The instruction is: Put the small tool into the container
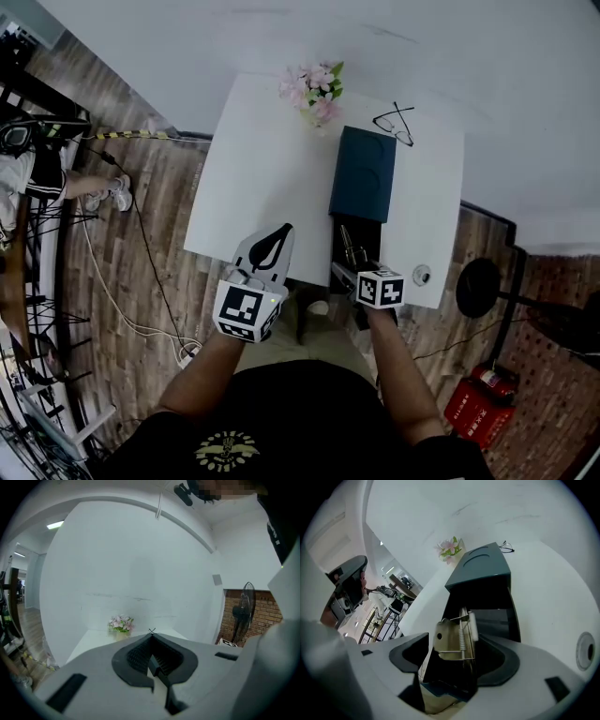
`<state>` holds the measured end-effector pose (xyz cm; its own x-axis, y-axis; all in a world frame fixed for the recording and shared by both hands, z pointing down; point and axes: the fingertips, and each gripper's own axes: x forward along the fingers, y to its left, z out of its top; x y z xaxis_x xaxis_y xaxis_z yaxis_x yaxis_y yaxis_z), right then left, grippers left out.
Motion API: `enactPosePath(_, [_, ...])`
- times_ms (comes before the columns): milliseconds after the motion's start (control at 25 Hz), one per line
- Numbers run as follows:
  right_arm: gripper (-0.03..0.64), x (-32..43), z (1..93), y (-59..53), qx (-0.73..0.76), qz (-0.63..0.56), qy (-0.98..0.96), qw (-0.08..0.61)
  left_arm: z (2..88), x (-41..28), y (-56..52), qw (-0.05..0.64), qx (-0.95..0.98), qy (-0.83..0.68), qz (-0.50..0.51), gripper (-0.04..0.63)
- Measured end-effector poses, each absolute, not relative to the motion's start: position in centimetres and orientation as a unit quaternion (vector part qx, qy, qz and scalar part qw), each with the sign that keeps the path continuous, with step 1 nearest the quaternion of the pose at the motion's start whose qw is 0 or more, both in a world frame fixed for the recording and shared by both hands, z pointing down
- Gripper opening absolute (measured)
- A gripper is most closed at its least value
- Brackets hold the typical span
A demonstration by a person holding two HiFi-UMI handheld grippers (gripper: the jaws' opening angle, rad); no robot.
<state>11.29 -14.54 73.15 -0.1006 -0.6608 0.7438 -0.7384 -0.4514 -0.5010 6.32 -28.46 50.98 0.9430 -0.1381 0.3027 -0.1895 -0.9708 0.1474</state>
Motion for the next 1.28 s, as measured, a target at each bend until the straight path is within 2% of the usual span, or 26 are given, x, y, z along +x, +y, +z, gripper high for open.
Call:
enactPosePath(200, [0.296,12.0,71.5,-13.6,0.685,0.513,-0.517,0.016,49.3,5.1,-28.0,0.080,0.983,-0.085,0.145,0.008])
enactPosePath(480, [0.294,13.3,66.1,-12.1,0.729,0.448,-0.517,-0.021,48.5,6.0,-27.3,0.113,0.976,-0.104,0.152,0.008])
enactPosePath(640, [0.199,14.9,62.0,-11.6,0.769,0.371,-0.519,-0.025,47.7,7.6,-26.8,0.144,0.977,-0.086,0.132,0.008])
enactPosePath(840, [0.002,16.1,56.0,-9.9,0.815,0.275,-0.509,-0.026,46.3,7.7,-25.3,0.154,0.979,-0.056,0.123,0.008])
enactPosePath(1000, [0.002,15.6,51.1,-9.1,0.829,0.205,-0.520,-0.022,44.9,6.9,-24.6,0.164,0.978,-0.039,0.120,0.008])
enactPosePath(1280, [0.002,14.8,45.2,-8.1,0.831,0.147,-0.536,-0.008,41.8,6.0,-23.1,0.131,0.985,-0.035,0.104,0.008])
